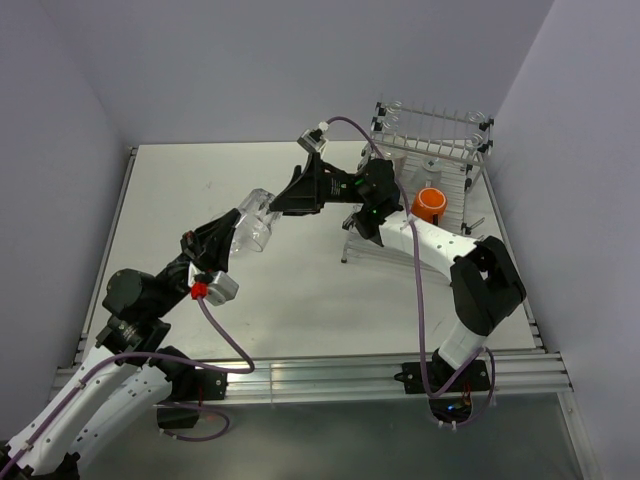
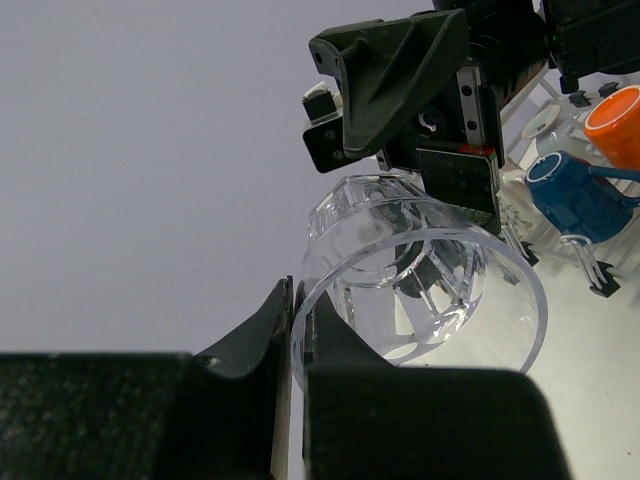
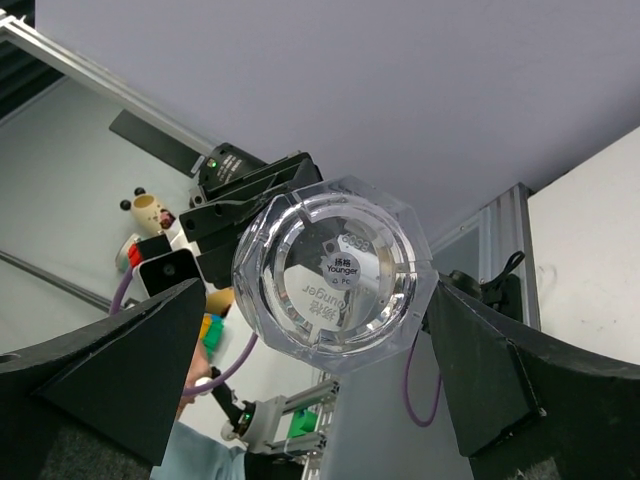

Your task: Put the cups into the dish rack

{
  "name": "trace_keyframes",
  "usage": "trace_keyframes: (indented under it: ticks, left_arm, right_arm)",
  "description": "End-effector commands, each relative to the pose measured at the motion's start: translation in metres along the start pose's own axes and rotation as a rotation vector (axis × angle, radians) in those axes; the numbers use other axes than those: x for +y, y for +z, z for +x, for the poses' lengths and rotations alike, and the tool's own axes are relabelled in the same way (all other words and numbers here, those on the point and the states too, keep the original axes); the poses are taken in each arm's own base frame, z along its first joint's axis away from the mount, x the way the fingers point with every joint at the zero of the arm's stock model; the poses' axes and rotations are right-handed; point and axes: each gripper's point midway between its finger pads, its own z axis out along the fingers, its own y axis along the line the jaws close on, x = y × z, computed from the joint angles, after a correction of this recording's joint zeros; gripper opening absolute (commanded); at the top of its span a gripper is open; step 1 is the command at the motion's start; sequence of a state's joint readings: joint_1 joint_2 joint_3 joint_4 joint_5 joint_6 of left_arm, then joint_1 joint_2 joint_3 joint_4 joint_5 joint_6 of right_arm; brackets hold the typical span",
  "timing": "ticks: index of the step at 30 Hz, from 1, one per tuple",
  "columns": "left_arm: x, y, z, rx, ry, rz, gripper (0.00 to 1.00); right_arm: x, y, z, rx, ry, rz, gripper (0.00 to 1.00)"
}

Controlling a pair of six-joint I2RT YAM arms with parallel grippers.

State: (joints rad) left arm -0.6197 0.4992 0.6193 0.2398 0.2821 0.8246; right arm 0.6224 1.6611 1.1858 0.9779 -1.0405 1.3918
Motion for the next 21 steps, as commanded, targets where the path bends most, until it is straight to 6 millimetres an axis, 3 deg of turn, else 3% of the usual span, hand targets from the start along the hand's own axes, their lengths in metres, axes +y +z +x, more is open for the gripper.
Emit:
trace_keyframes:
  ticks: [1, 7, 16, 17, 18, 19, 21]
  left_arm:
    - [0.0230, -0.0010, -0.0232, -0.065, 0.001, -0.066, 0.00]
    - [0.0193, -0.0018, -0.0202, -0.058, -0.005, -0.060, 0.00]
    - [0.0153, 0.0009, -0.0197, -0.063, -0.010, -0.040, 0.00]
    - [0.0145, 0.0013, -0.0197, -0.063, -0.014, -0.035, 0.00]
    - [0.0145, 0.0013, -0.0204, -0.065, -0.023, -0.035, 0.00]
    - [0.0148, 0.0017, -0.0214, -0.069, -0.025, -0.034, 0.00]
    - [0.0145, 0.0027, -0.0212, -0.070, -0.027, -0.033, 0.00]
  right_arm:
    - [0.0264, 0.0076, -0.0050, 0.004, -0.118, -0.075, 0.98]
    - [0.0283, 0.0076, -0.0054, 0.002, -0.114, -0.082, 0.79]
    - [0.0326, 0.0105, -0.0062, 0.003, -0.111, -0.095, 0.72]
    - [0.0323, 0.0107, -0.0064, 0.004, -0.111, -0.094, 0.73]
    - [0.0317, 0.0113, -0.0061, 0.006, -0.106, -0.091, 0.86]
    - [0.0307, 0.0117, -0.0056, 0.006, -0.103, -0.090, 0.92]
    - [0.0309, 0.0121, -0.0064, 0.004, -0.104, -0.091, 0.96]
